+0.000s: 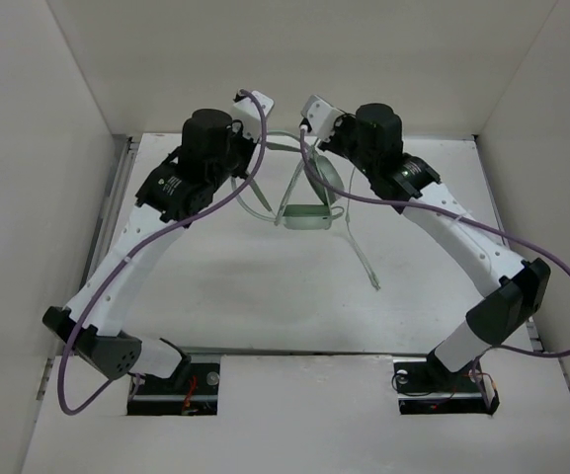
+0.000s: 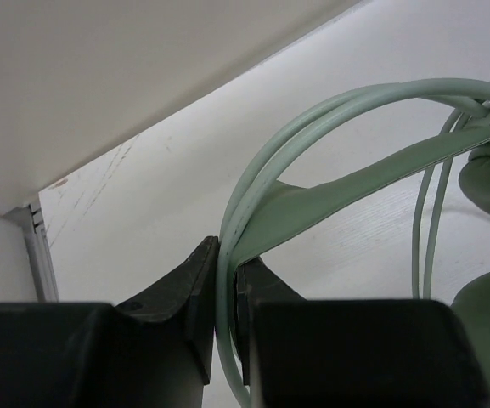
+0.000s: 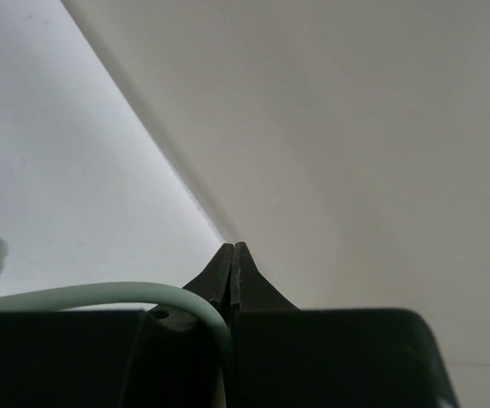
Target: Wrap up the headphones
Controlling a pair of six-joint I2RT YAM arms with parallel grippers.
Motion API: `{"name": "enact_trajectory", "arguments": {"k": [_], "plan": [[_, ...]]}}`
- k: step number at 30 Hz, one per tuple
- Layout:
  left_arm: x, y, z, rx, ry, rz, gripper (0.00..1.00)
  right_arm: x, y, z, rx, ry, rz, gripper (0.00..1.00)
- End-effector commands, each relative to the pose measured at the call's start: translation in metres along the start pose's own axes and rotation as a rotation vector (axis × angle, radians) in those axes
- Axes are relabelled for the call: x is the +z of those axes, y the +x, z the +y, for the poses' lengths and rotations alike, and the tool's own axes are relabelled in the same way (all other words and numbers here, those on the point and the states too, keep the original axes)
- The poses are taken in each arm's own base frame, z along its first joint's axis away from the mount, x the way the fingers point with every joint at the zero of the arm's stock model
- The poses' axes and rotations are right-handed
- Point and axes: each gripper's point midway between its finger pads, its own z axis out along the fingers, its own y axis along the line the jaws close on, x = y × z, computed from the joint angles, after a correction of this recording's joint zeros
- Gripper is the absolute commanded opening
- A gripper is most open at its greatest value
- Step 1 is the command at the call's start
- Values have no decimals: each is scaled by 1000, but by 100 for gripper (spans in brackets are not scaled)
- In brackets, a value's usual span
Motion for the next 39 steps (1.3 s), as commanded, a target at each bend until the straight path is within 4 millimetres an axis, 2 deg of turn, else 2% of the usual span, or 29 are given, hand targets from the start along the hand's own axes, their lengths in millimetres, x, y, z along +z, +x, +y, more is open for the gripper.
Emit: {"name": "enact_trajectory", "arguments": {"k": [1,3,6,8,14,19,24,27,32,38,39], "plan": [[-53,-70,2,-138,76,-230,0,3,1,-11,146,31,-47,4],[-65,-84,-6,-167,130,-266,0,5,4,-2,227,-29,-56,4],[-80,-99,-18,-228,230,-297,0,2,-5,4,362,-125,-104,5],[-88,-108,-25,-269,291,-308,0,-5,-16,9,448,-201,-151,7],[-107,-134,-34,-329,405,-347,0,-37,-59,38,790,-555,-296,10],[-115,-163,-29,-399,433,-401,0,-71,-87,68,1013,-854,-372,14],[-119,-186,-17,-444,426,-460,1,-93,-97,93,1214,-1081,-397,20],[-117,-193,-5,-475,390,-489,1,-102,-97,118,1323,-1179,-386,27],[-114,-210,45,-531,212,-577,1,-121,-101,160,1397,-1312,-353,36],[-120,-220,101,-604,27,-662,1,-140,-114,196,1397,-1441,-300,40],[-120,-219,104,-608,16,-663,1,-141,-116,197,1399,-1447,-299,41]]}}
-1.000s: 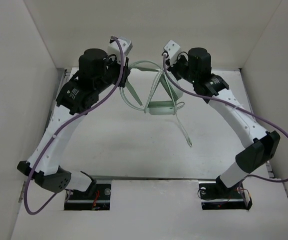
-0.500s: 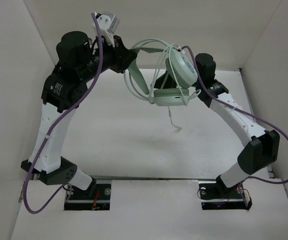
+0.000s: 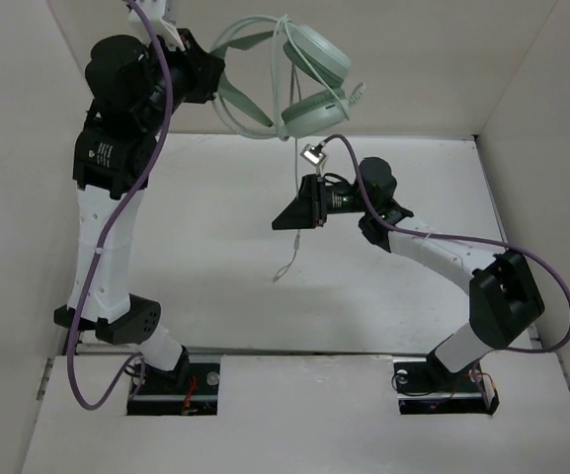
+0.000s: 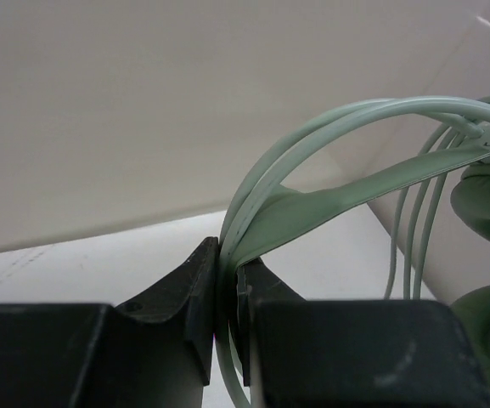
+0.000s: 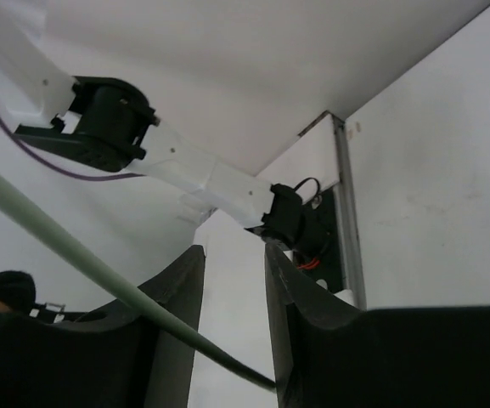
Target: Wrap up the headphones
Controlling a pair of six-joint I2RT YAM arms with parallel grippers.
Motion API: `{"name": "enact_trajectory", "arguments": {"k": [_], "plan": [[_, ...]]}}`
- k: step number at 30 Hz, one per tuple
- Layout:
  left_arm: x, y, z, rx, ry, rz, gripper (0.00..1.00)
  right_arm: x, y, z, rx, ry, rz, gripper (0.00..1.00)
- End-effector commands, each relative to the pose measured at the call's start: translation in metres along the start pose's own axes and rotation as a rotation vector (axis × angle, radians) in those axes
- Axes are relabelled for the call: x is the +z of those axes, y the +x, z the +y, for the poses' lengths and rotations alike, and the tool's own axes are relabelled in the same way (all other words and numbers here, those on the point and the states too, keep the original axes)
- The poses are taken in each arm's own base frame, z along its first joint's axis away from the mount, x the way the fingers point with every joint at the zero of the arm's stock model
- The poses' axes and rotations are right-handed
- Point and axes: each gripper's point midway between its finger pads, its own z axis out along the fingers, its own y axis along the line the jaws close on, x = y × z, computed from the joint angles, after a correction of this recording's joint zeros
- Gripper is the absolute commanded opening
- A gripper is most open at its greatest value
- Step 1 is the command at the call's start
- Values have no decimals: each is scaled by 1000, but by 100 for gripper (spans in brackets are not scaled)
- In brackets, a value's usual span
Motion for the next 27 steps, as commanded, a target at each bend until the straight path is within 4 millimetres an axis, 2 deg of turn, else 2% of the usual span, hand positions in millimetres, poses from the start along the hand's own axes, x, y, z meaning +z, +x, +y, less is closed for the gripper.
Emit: {"name": "enact_trajectory", "arguments": {"k": [1,6,10,12,14,16,19,23,27], "plan": [[-29,-86,0,-78,-33,-298,1,11,7,30,-44,-110,24,41],[-33,-93,37,-60,-203,-352,1,22,30,39,-26,-138,70,41],[-35,-94,64,-29,-337,-376,1,30,43,43,-39,-147,107,37],[-35,-93,74,-10,-394,-381,1,34,47,46,-53,-151,125,31],[-35,-92,81,4,-433,-386,1,37,49,50,-76,-154,144,19],[-34,-91,85,22,-465,-388,1,40,51,51,-89,-148,160,10],[-31,-87,89,74,-512,-382,1,42,49,48,-114,-103,175,2],[-24,-76,92,201,-572,-362,1,41,36,54,-219,-36,198,0],[-11,-44,84,407,-584,-295,1,31,17,52,-417,114,229,1]]}}
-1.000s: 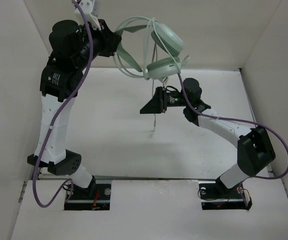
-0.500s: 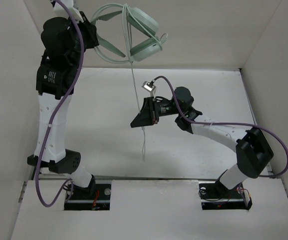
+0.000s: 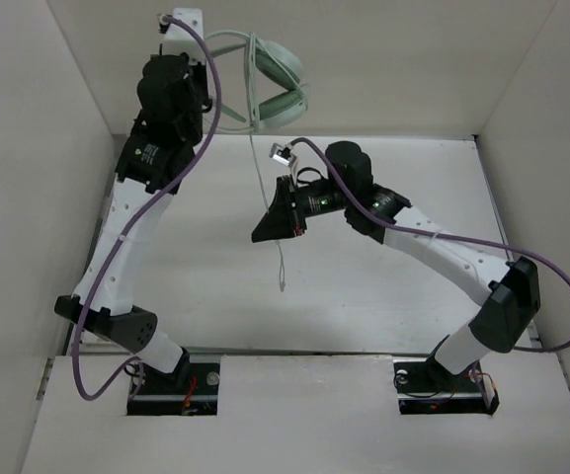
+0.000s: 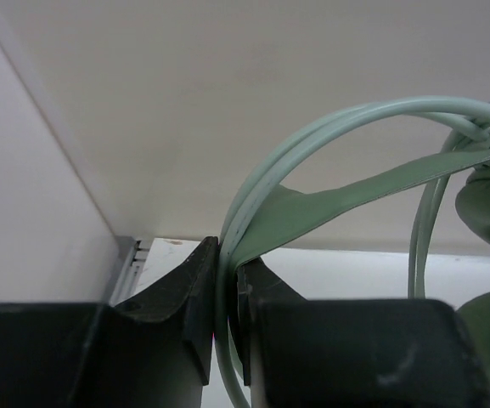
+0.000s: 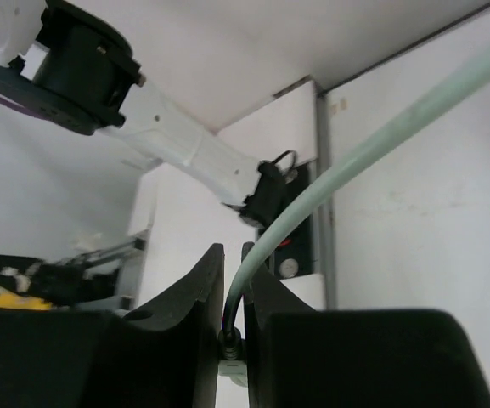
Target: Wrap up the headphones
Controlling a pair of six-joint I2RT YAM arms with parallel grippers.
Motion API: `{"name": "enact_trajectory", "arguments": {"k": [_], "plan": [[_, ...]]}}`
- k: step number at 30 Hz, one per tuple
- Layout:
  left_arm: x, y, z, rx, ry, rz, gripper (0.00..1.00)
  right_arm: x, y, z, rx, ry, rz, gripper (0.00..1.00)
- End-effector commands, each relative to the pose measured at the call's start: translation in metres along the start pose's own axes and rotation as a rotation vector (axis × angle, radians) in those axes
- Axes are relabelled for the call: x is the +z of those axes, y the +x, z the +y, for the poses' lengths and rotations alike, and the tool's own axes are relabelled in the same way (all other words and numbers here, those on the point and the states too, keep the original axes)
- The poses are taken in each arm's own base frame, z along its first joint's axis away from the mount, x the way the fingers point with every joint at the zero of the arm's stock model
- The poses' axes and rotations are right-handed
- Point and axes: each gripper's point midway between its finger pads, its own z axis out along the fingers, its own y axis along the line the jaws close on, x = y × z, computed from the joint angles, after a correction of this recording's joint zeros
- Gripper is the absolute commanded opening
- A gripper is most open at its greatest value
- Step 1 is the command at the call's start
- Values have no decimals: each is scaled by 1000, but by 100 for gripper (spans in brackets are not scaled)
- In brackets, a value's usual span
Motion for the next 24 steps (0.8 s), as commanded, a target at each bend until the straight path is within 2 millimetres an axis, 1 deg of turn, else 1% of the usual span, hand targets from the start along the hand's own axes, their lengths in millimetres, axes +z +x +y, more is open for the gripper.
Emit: {"name": "enact_trajectory", "arguments": {"k": [1,2,3,6,10,12,15,17,19,21,22,24], "plan": [[-22,-42,5,81,-59,-203,1,-21,-15,5,-282,170,62,3],[-23,-37,1,105,-47,-195,1,-25,-16,1,-311,201,70,3],[-24,-25,-8,141,-25,-178,1,-30,-18,-5,-367,259,87,3],[-25,6,-22,219,18,-116,1,-49,-23,-25,-522,433,156,5],[-28,55,-37,347,99,12,1,-89,-35,-55,-716,673,306,4],[-33,71,-45,396,144,54,1,-109,-42,-67,-816,790,385,3],[-42,85,-57,431,202,88,1,-139,-52,-86,-993,990,539,1],[-47,94,-62,447,237,118,1,-160,-67,-98,-1109,1129,610,0],[-50,101,-67,457,269,139,1,-169,-82,-102,-1176,1215,627,0],[-56,109,-72,462,309,167,1,-184,-102,-106,-1234,1317,622,0],[-60,115,-76,465,341,185,1,-189,-107,-110,-1254,1351,628,0],[-69,124,-85,459,403,224,1,-192,-117,-112,-1301,1395,624,0]]}}
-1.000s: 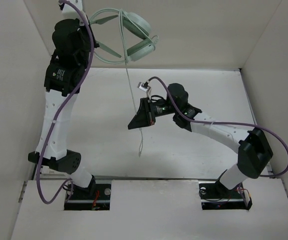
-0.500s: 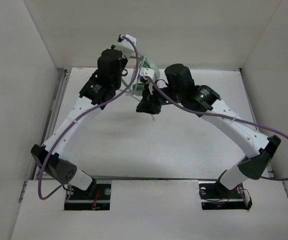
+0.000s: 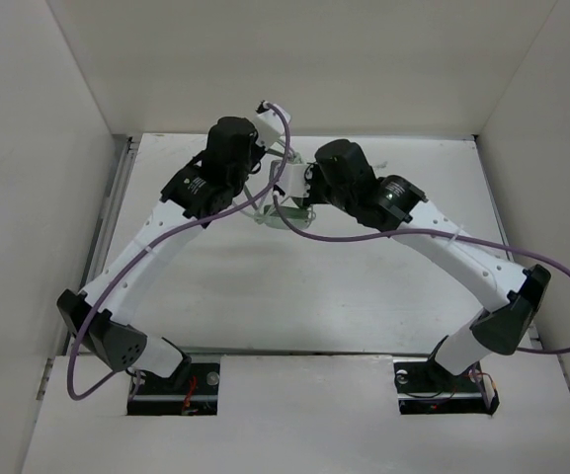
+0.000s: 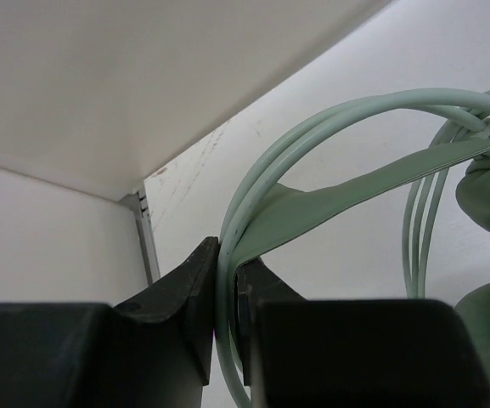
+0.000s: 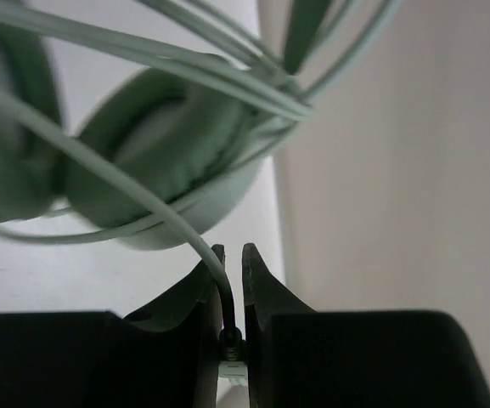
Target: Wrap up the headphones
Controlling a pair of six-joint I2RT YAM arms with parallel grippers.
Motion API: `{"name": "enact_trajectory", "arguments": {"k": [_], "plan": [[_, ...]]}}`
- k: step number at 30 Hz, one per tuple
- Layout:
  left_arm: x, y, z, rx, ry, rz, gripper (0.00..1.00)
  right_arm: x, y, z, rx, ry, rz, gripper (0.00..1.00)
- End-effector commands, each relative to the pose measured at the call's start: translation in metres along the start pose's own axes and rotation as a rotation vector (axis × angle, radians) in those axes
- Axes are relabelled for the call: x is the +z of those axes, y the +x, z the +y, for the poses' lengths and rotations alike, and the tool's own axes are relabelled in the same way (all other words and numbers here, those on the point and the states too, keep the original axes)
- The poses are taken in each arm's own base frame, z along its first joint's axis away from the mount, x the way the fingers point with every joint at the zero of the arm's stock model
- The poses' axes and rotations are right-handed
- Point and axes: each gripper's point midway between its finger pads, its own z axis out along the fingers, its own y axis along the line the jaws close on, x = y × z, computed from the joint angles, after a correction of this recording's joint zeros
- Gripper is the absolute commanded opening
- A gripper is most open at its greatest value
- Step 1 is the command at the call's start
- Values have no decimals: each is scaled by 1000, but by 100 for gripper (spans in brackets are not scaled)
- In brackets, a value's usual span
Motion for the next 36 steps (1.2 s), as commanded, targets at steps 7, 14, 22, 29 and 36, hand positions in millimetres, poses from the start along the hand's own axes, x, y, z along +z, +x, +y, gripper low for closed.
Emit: {"name": "enact_trajectory", "arguments": {"k": [7,14,22,29,36], "plan": [[-37,-12,-32,-86,218,-47,1,-14,-12,-95,-77,393,3,0],[-54,-21,-46,-176,350,-52,1,3,-11,-67,-56,298,-35,7],[-75,-24,-59,-305,503,-46,1,2,-6,-48,62,133,-103,23],[-91,-24,-68,-395,627,-31,1,-18,-8,-38,113,-23,-190,28],[-106,-25,-72,-458,718,-27,1,-38,-4,-23,177,-171,-280,26]]}}
